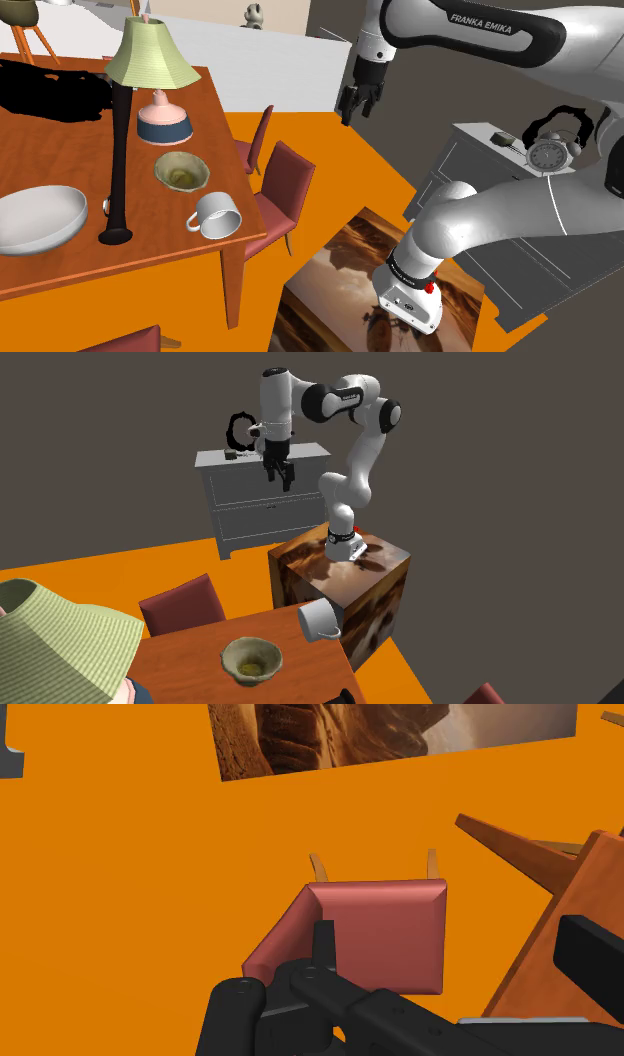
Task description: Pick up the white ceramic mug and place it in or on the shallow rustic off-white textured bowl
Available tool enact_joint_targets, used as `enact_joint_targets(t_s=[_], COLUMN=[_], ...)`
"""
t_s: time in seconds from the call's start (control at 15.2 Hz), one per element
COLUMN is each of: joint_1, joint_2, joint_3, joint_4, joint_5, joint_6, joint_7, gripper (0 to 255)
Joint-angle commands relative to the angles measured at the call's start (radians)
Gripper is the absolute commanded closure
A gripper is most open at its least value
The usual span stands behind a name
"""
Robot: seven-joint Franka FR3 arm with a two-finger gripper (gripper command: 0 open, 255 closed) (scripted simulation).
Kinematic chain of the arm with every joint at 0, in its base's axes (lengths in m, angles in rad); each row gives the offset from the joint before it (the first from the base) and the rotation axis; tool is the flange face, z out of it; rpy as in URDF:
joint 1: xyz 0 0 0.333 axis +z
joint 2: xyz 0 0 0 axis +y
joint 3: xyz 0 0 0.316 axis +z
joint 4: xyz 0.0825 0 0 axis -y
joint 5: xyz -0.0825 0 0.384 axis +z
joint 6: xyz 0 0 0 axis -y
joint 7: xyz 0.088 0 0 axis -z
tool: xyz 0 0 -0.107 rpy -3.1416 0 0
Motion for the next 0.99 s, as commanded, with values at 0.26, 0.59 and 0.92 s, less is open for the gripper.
enact_joint_targets(t_s=[0.26,0.59,0.92], joint_1=[0.027,0.064,0.092], joint_2=[-0.038,-0.045,-0.002], joint_3=[0.084,0.2,0.329], joint_4=[-0.094,-0.18,-0.227], joint_5=[0.052,0.114,0.163], joint_6=[0.097,0.229,0.373], joint_7=[0.107,0.243,0.384], gripper=[0,0,0])
